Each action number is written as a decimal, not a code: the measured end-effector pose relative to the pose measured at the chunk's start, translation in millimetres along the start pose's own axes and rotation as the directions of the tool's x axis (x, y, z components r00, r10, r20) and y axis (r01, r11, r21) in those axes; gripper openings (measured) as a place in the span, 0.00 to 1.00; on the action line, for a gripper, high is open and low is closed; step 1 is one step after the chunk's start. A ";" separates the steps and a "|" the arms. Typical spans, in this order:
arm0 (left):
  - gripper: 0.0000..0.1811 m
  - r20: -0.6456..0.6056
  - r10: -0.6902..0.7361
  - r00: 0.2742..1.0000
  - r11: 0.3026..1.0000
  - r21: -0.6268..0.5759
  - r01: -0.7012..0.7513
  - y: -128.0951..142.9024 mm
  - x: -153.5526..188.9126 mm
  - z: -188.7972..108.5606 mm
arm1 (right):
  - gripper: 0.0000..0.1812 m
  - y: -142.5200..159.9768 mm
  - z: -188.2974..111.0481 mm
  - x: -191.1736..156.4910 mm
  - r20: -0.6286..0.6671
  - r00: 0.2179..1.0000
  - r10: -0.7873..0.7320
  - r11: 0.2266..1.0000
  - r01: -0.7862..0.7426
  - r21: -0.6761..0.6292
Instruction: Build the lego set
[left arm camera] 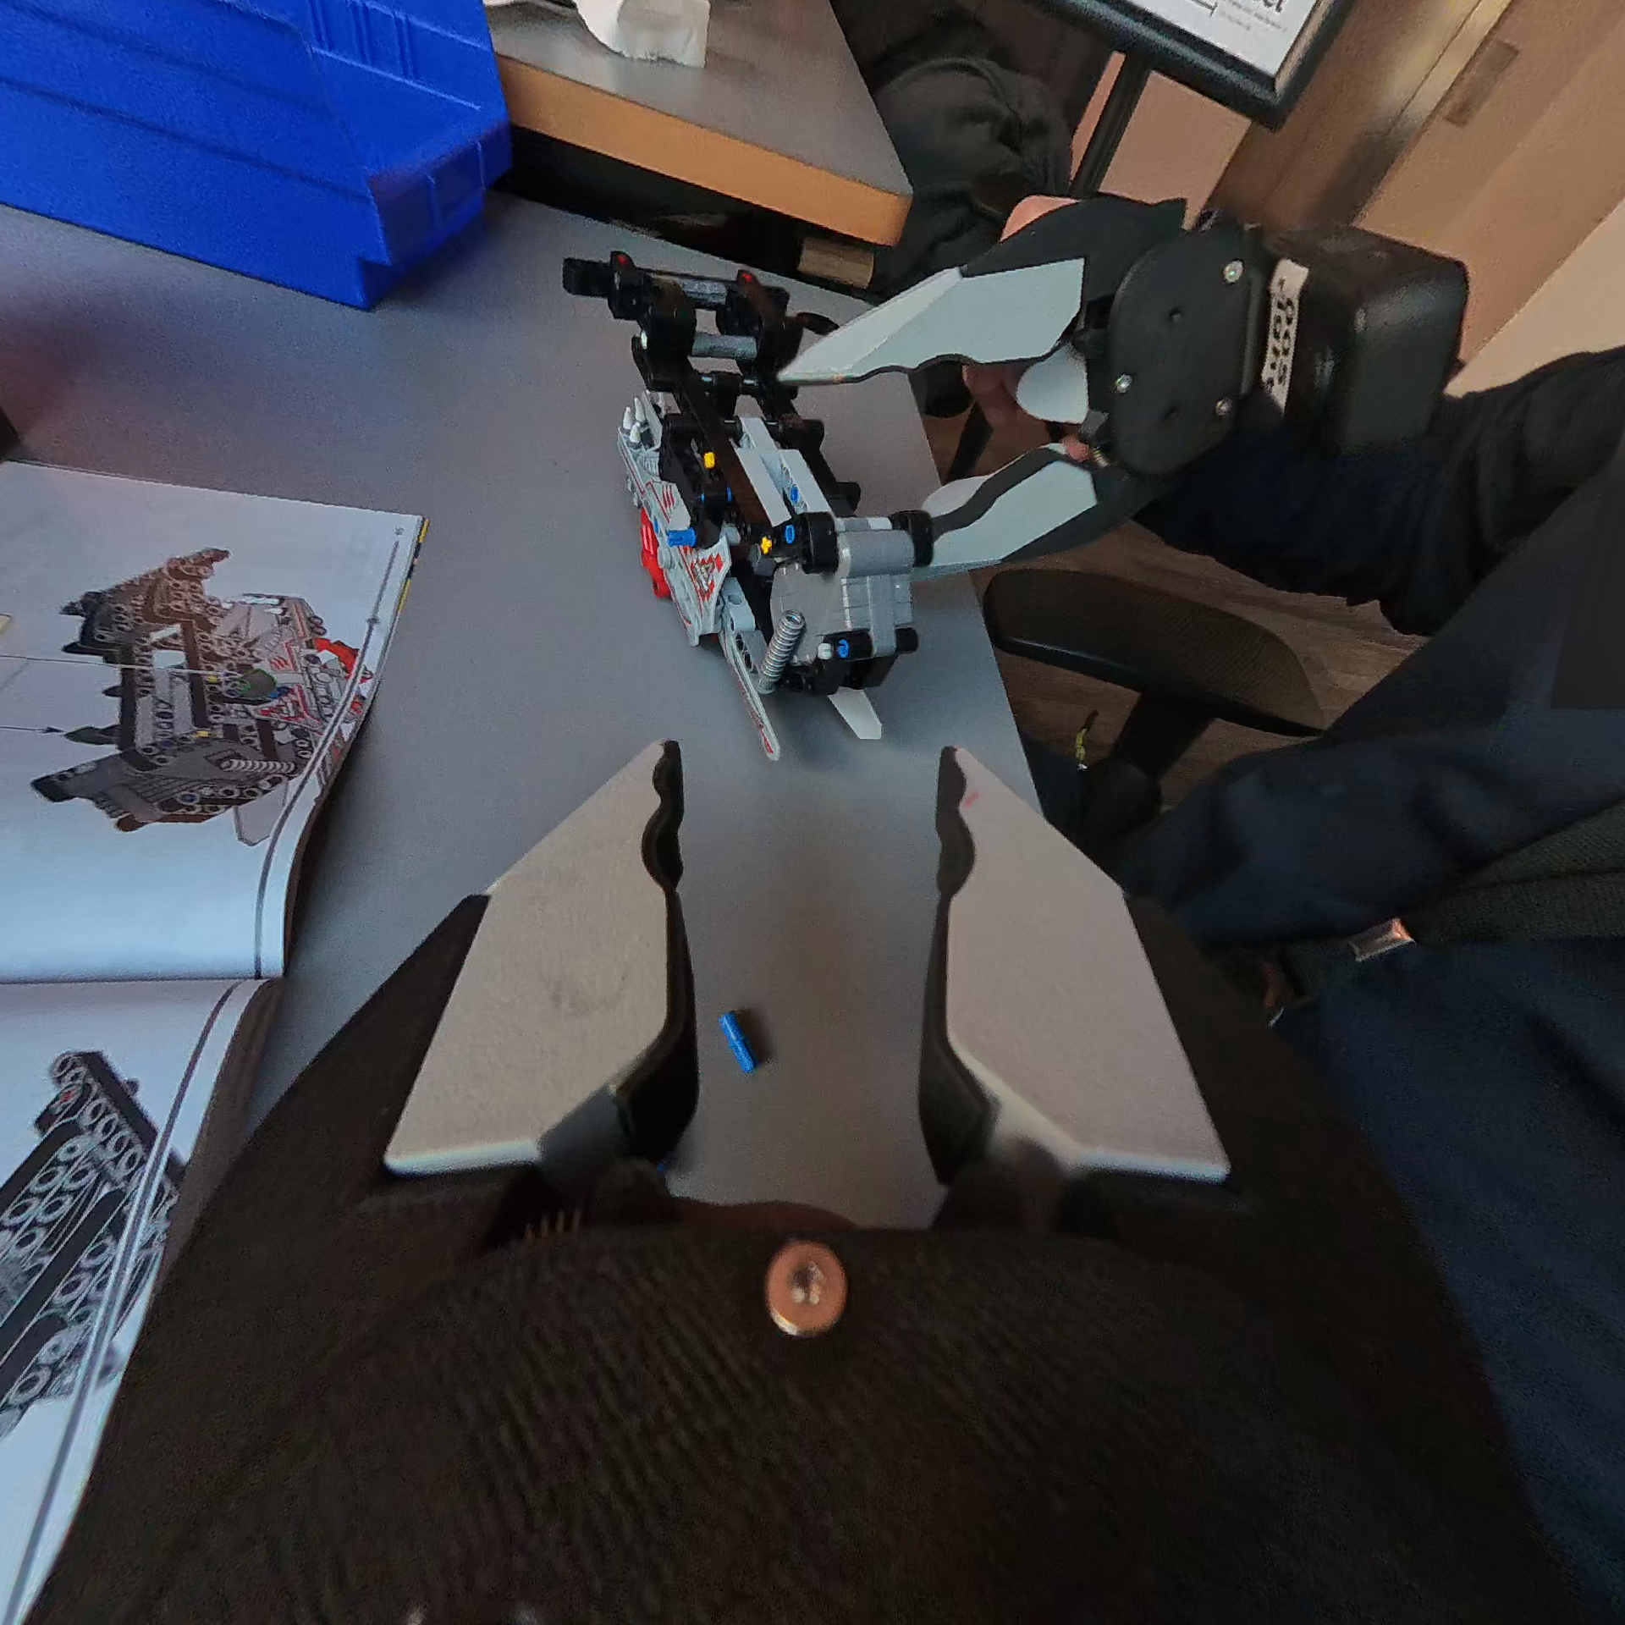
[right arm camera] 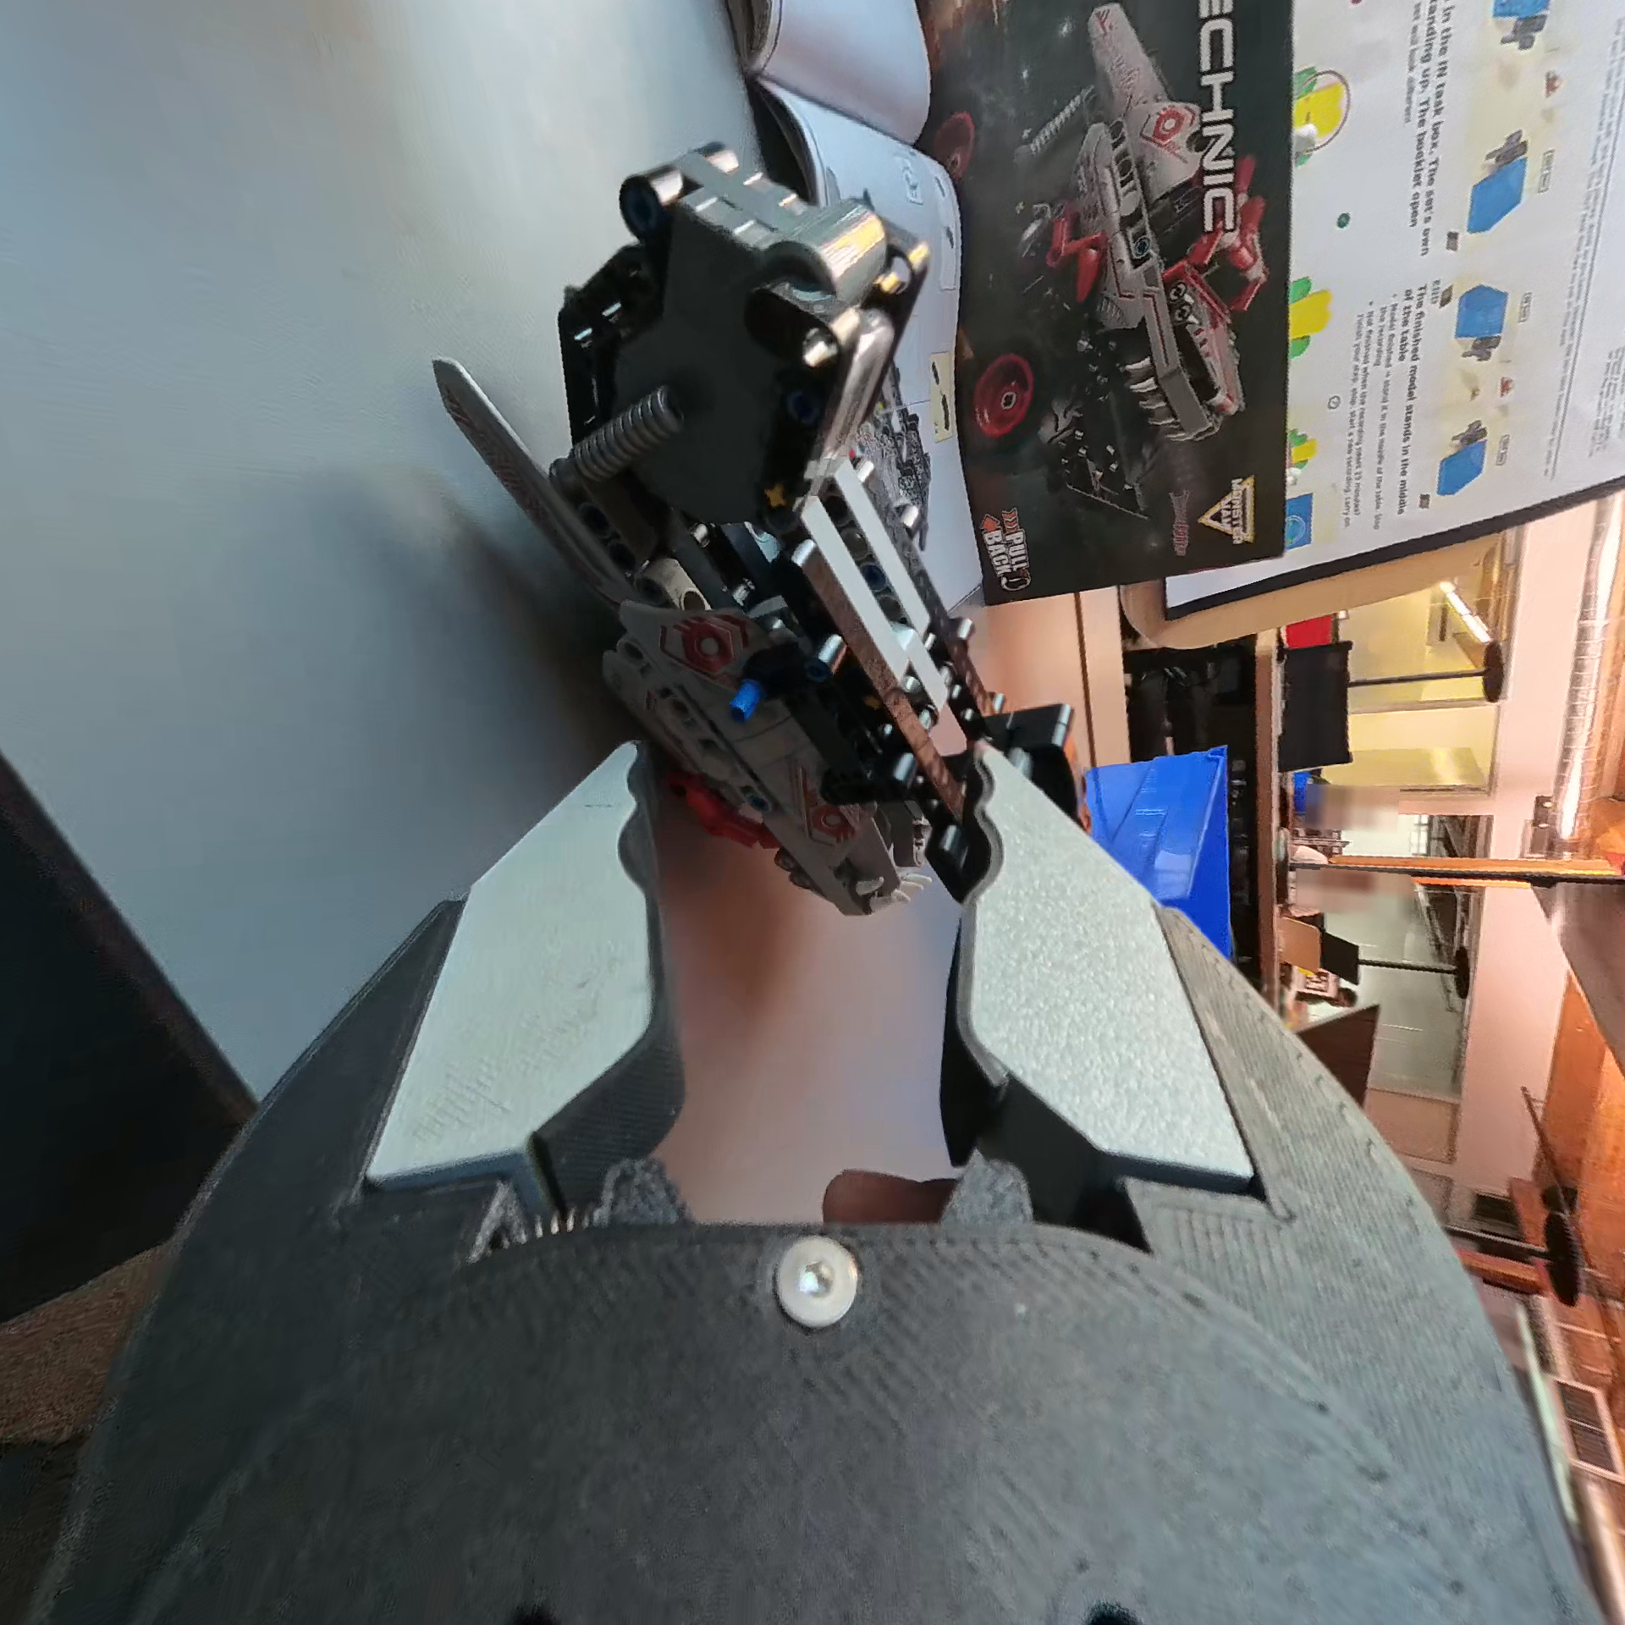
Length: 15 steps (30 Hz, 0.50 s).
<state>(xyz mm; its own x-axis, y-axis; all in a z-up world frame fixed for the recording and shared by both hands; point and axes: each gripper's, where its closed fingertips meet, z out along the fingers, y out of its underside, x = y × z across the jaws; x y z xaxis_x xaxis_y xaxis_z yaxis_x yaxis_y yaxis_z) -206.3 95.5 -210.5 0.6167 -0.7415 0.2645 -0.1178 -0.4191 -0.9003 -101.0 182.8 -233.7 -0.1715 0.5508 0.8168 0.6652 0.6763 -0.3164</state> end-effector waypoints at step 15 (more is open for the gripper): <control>0.31 0.206 -0.011 0.978 0.999 -0.035 0.019 33.8 32.5 -48.8 | 0.31 -16.6 5.5 -2.2 -0.002 0.987 0.162 0.986 -0.162 0.051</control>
<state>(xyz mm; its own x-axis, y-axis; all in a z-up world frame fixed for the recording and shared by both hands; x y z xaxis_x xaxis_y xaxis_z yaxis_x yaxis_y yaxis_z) -228.3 31.7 -215.5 0.7654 -0.6126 0.1974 -0.1332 -0.4507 -0.8827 -115.7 173.0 -232.8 -0.0603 0.6524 0.7554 0.6464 0.6022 -0.4686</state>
